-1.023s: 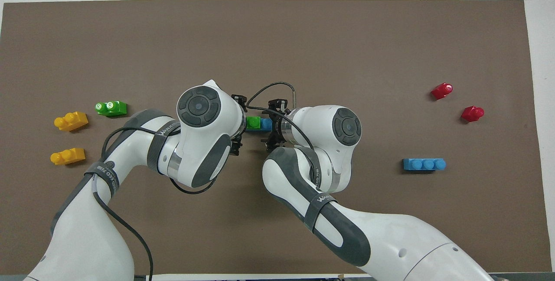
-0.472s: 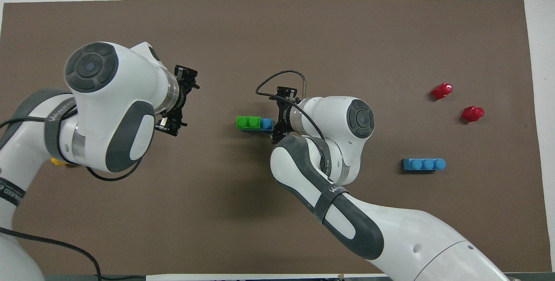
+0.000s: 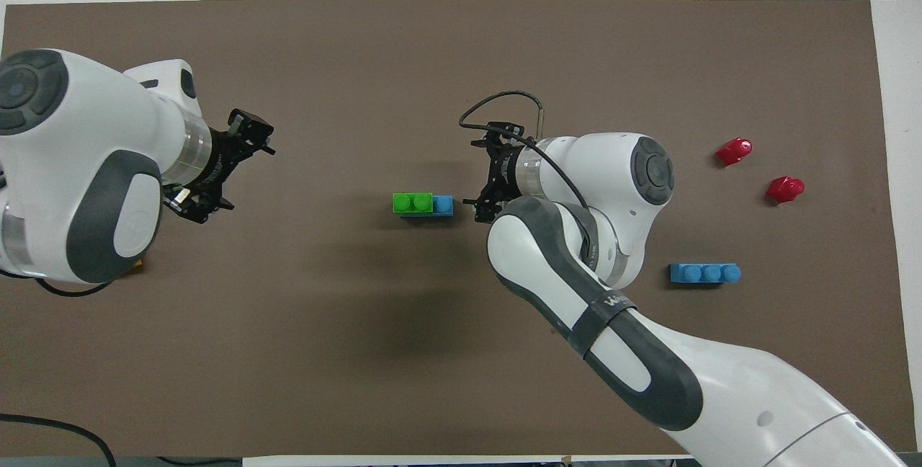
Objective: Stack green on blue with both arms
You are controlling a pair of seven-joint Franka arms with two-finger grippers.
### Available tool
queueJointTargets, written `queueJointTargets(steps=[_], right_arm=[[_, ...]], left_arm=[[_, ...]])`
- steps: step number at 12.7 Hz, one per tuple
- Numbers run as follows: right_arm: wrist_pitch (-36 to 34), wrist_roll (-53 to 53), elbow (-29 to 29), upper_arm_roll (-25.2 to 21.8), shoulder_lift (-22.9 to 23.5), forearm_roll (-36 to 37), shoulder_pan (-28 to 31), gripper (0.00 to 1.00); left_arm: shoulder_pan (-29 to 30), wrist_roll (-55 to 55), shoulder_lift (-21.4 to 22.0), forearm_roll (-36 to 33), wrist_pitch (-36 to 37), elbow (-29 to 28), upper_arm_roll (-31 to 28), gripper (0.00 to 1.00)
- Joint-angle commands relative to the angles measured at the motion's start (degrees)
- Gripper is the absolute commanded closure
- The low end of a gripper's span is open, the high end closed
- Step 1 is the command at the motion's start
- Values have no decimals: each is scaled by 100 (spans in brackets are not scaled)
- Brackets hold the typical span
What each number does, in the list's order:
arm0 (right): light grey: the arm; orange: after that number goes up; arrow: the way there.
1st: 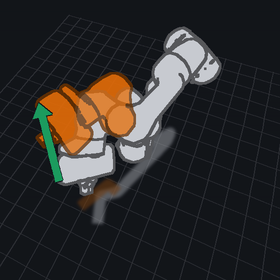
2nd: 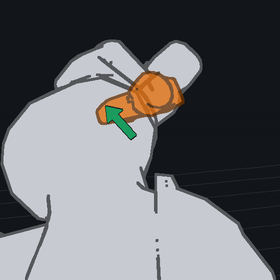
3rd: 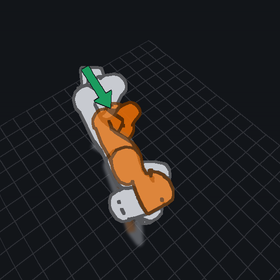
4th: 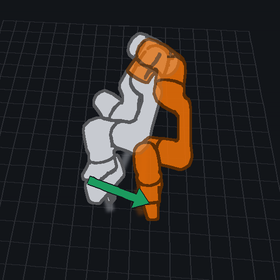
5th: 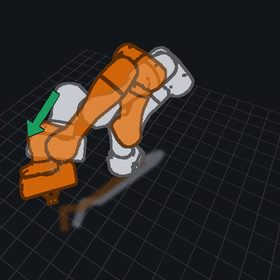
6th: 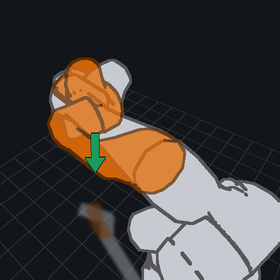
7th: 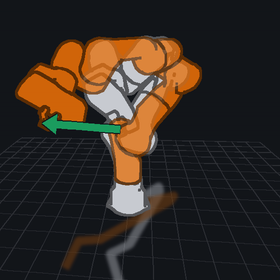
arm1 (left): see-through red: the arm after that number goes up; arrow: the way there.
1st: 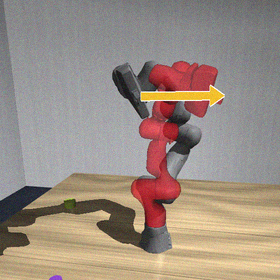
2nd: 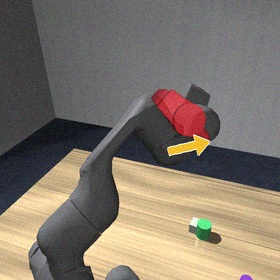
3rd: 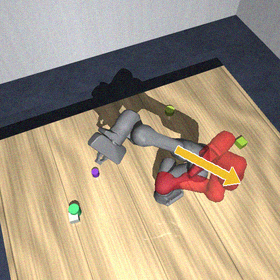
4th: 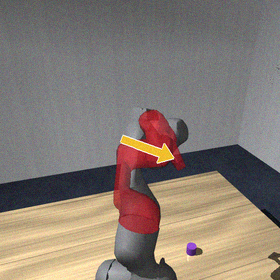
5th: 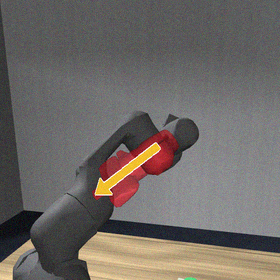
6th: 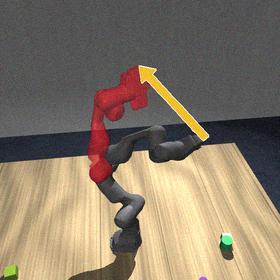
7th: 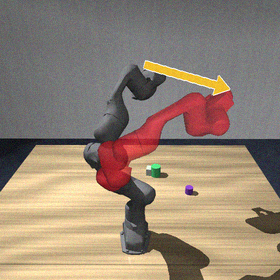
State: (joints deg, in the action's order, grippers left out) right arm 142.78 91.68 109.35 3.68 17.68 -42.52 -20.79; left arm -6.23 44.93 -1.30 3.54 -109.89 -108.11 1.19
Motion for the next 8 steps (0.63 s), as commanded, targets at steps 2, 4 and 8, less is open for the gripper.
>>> queueJointTargets(steps=[2, 4, 8], right_arm=[[-810, -1245, 69, 28, -466, -29, 654, 2], [-1267, -1738, -1, 28, -677, 531, 996, 2], [-2305, -3090, -545, 28, -801, 1824, 1524, 2]], left_arm=[[560, -2073, 358, -169, 852, 218, 31, 0], [561, -2556, 306, -450, 1467, 544, 40, 0], [579, -3059, 305, -460, 1996, 949, 31, 0]])
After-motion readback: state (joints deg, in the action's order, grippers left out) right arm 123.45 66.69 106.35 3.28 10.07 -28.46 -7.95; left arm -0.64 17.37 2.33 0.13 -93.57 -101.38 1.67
